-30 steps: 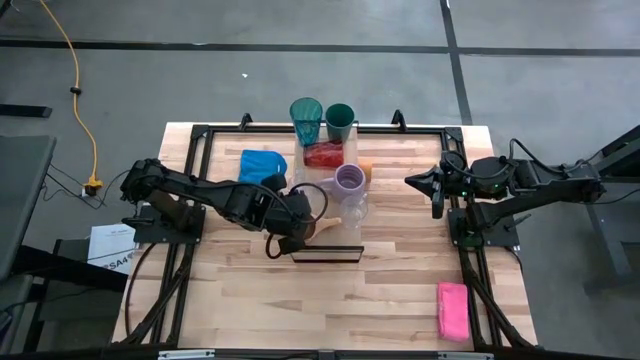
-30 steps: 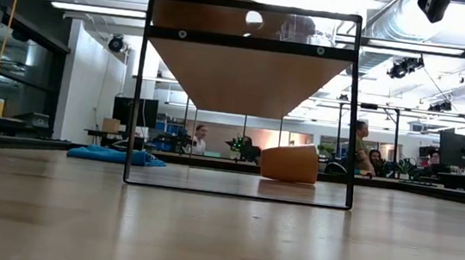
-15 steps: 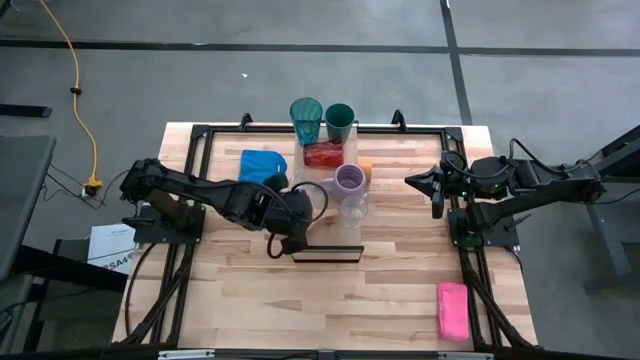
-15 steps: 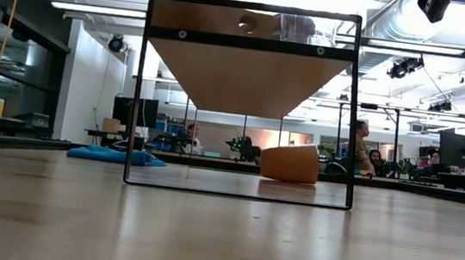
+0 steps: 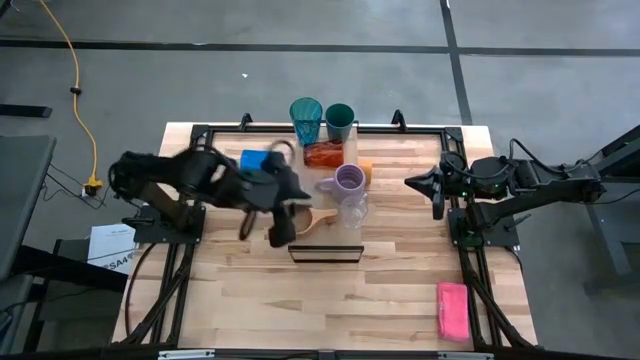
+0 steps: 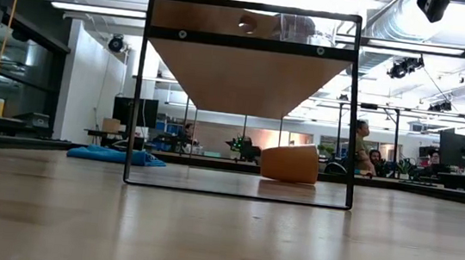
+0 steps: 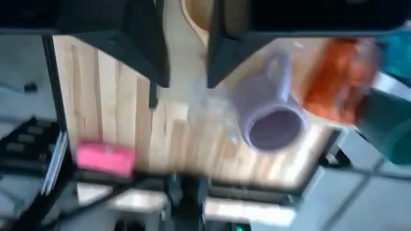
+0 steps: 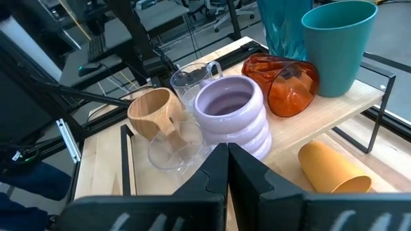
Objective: Stack small to large cups/mugs on shelf
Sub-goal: Remove the orange cup from the shelf
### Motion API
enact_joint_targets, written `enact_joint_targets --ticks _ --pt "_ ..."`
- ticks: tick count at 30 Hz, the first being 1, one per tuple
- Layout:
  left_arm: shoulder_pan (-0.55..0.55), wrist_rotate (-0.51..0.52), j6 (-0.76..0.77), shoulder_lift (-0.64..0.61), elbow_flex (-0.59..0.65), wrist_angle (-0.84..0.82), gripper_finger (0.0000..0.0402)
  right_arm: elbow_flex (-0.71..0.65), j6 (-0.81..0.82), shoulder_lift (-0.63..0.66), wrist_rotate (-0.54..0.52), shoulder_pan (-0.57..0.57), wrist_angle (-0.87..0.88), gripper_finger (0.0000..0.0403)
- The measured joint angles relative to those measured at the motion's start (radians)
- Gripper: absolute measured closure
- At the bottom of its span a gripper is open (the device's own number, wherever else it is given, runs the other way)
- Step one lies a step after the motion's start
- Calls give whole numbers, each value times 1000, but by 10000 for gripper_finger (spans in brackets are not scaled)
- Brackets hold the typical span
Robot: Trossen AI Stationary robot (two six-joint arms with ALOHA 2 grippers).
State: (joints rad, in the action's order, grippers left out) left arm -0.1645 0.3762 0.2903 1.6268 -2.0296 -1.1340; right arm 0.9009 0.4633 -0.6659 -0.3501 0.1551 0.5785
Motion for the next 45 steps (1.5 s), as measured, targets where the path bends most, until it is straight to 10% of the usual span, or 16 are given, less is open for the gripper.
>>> enact_joint_targets --ticks 8,18,26,33,39,45 --pt "93 84 33 -244 279 182 397 0 13 -6 13 0 -26 403" --pt "367 -185 80 -576 868 725 401 25 227 -181 33 -139 -269 403" --pt "531 -393 54 -587 866 740 401 332 369 -468 265 -379 -37 395" --pt "564 -447 56 -590 849 731 401 486 338 -696 532 -508 101 289" --pt "564 -448 68 -591 848 712 401 488 341 -800 527 -565 86 189" --pt "564 -448 81 -591 848 715 401 488 347 -839 548 -609 36 172"
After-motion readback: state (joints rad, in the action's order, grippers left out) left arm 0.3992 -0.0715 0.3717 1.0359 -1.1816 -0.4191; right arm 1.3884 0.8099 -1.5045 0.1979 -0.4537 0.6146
